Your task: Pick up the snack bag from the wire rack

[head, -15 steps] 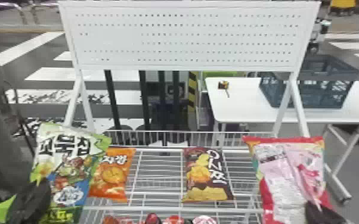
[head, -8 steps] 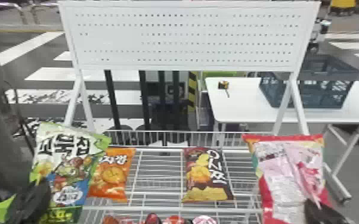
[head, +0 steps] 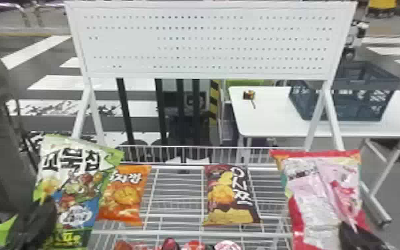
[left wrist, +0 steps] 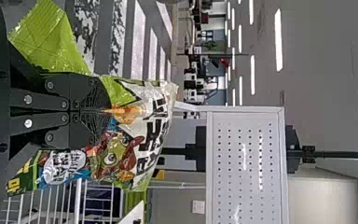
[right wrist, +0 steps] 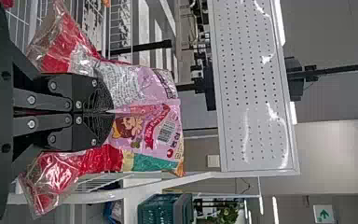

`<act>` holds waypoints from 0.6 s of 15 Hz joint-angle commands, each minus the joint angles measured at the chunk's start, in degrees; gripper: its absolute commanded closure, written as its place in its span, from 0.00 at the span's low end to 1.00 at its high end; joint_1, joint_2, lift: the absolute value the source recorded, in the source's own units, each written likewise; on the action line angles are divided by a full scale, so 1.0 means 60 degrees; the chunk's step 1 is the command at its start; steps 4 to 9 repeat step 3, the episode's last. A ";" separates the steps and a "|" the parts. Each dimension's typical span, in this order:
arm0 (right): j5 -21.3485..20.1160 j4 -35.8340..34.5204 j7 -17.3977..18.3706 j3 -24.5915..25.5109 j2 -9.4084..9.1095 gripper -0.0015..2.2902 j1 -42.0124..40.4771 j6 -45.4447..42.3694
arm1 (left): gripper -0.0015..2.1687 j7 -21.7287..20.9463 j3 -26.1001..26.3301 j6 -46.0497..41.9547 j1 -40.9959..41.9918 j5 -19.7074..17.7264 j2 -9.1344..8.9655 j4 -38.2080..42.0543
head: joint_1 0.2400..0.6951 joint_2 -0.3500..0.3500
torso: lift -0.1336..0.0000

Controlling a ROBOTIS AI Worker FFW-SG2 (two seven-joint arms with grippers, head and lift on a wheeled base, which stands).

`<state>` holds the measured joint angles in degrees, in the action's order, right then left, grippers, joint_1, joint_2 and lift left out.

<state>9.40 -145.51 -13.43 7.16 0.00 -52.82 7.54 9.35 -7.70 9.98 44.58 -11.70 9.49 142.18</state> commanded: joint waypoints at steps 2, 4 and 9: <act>-0.0014 -0.0035 -0.0017 -0.0006 -0.0009 0.98 -0.0015 -0.0004 | 0.79 -0.0006 -0.0005 0.0000 -0.0003 0.0002 0.0015 0.0005 | 0.57 0.50 | 1.00; -0.0014 -0.0035 -0.0017 -0.0006 -0.0009 0.98 -0.0015 0.0026 | 0.79 -0.0006 -0.0005 0.0000 -0.0003 0.0002 0.0000 0.0005 | 0.57 0.50 | 1.00; -0.0014 -0.0035 -0.0017 -0.0006 -0.0009 0.98 -0.0015 0.0026 | 0.79 -0.0006 -0.0005 0.0000 -0.0003 0.0002 0.0000 0.0005 | 0.57 0.50 | 1.00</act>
